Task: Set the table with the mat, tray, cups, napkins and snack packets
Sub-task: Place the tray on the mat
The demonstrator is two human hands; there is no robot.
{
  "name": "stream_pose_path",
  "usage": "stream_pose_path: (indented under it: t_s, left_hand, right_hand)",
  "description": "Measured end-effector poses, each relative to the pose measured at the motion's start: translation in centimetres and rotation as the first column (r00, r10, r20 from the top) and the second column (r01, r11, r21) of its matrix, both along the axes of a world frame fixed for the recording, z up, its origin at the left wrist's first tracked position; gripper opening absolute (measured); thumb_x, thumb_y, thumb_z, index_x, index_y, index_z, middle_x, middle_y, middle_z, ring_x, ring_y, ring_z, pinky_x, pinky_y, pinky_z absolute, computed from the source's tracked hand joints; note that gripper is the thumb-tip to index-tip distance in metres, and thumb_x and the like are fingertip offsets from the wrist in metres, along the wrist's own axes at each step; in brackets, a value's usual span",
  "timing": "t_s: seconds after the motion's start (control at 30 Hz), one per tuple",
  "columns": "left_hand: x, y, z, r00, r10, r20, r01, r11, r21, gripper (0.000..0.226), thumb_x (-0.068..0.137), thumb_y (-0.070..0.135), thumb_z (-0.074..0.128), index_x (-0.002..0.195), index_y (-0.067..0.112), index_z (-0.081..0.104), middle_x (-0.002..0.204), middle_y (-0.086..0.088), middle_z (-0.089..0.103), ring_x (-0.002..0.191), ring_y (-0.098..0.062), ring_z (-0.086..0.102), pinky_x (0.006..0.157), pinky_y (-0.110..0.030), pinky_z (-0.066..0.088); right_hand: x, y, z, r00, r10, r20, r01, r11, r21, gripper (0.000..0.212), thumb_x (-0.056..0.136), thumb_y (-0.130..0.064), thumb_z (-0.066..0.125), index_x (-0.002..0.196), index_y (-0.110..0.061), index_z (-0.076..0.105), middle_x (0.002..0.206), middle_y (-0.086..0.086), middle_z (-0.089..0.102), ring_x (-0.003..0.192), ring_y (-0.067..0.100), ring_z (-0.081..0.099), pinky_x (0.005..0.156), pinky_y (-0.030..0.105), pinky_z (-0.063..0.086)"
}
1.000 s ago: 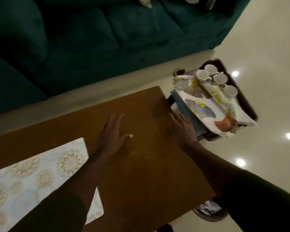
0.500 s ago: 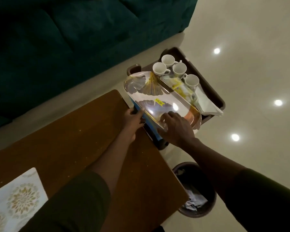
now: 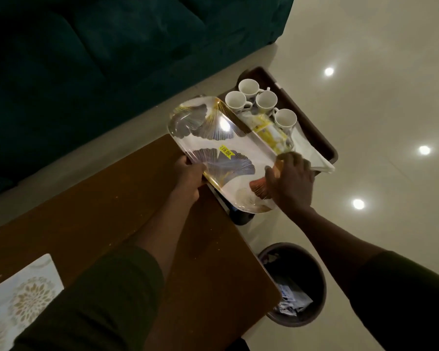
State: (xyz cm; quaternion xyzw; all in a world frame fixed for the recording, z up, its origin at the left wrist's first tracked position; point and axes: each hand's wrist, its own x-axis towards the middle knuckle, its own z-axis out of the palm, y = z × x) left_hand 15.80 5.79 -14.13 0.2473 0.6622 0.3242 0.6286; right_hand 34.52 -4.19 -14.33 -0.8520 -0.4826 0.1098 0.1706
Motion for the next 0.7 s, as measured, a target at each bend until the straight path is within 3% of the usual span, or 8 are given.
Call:
stream_pose_path:
  t_s: [0.1, 0.17, 0.33, 0.43, 0.53, 0.6, 0.7]
  left_hand:
    - [-3.7, -0.3, 0.2, 0.996, 0.051, 0.077, -0.053, 0.998, 0.015, 0.048, 0.089, -0.004, 0.057, 0.134, 0.01, 0.048, 0.123, -0.012, 0.062, 0.102, -0.025, 0.064, 0.061, -0.032, 0.055]
    - [-6.6, -0.6, 0.7, 0.988, 0.09, 0.125, -0.095, 0.995, 0.031, 0.047, 0.09, -0.004, 0.056, 0.134, 0.013, 0.048, 0.117, -0.007, 0.063, 0.098, -0.021, 0.063, 0.063, -0.032, 0.053]
    - [-14.4, -1.8, 1.7, 0.981, 0.163, 0.108, -0.169, 0.984, 0.053, 0.043, 0.091, -0.003, 0.056, 0.131, 0.013, 0.051, 0.103, 0.0, 0.065, 0.09, -0.016, 0.063, 0.067, -0.033, 0.052]
    - [-19.9, -3.5, 2.0, 0.979, 0.189, 0.075, -0.194, 0.979, 0.061, 0.037, 0.091, -0.002, 0.057, 0.126, 0.01, 0.053, 0.116, -0.008, 0.064, 0.09, -0.018, 0.063, 0.07, -0.034, 0.053]
    - [-25.8, -6.2, 2.1, 0.967, 0.249, 0.049, -0.251, 0.967, 0.039, 0.048, 0.092, -0.001, 0.057, 0.137, 0.007, 0.046, 0.125, -0.012, 0.06, 0.103, -0.025, 0.059, 0.075, -0.035, 0.053]
    - [-30.3, -8.3, 2.3, 0.961, 0.277, 0.023, -0.278, 0.96, 0.027, 0.047, 0.093, 0.002, 0.057, 0.138, 0.007, 0.046, 0.118, -0.012, 0.061, 0.099, -0.025, 0.059, 0.072, -0.034, 0.052]
    - [-36.8, -12.0, 2.7, 0.971, 0.239, -0.027, -0.237, 0.97, 0.043, 0.034, 0.095, 0.007, 0.055, 0.128, 0.005, 0.056, 0.093, -0.005, 0.064, 0.081, -0.02, 0.06, 0.066, -0.032, 0.05]
  right_hand:
    - [-0.7, -0.2, 0.3, 0.984, -0.141, -0.105, 0.143, 0.99, 0.015, 0.063, 0.086, -0.051, 0.054, 0.134, -0.012, 0.04, 0.144, 0.013, 0.039, 0.133, 0.033, 0.037, 0.11, 0.05, 0.034]
    - [-2.6, 0.3, 0.8, 0.964, -0.131, -0.231, 0.143, 0.989, 0.036, 0.066, 0.087, -0.051, 0.055, 0.136, -0.01, 0.037, 0.141, 0.014, 0.041, 0.131, 0.032, 0.04, 0.107, 0.05, 0.039]
    - [-9.4, 2.1, 2.7, 0.977, 0.157, -0.148, -0.138, 0.982, 0.131, 0.038, 0.093, -0.04, 0.05, 0.117, -0.011, 0.052, 0.111, 0.013, 0.059, 0.102, 0.03, 0.055, 0.083, 0.041, 0.045]
    - [-14.0, 3.2, 3.6, 0.946, 0.247, -0.208, -0.236, 0.969, 0.076, 0.032, 0.095, -0.039, 0.046, 0.112, -0.014, 0.056, 0.103, 0.009, 0.066, 0.093, 0.027, 0.062, 0.078, 0.039, 0.051]
    - [-19.7, 3.0, 4.0, 0.894, 0.376, -0.243, -0.388, 0.922, 0.0, 0.033, 0.097, -0.037, 0.043, 0.114, -0.013, 0.058, 0.104, 0.011, 0.069, 0.091, 0.028, 0.065, 0.079, 0.044, 0.055]
    - [-24.0, 2.6, 3.9, 0.847, 0.447, -0.287, -0.467, 0.884, -0.001, 0.032, 0.097, -0.034, 0.045, 0.115, -0.012, 0.058, 0.104, 0.011, 0.069, 0.088, 0.028, 0.065, 0.076, 0.041, 0.055]
    - [-30.6, 1.4, 3.7, 0.788, 0.499, -0.361, -0.528, 0.849, 0.02, 0.026, 0.097, -0.027, 0.048, 0.113, -0.01, 0.061, 0.095, 0.009, 0.069, 0.072, 0.02, 0.061, 0.059, 0.025, 0.044]
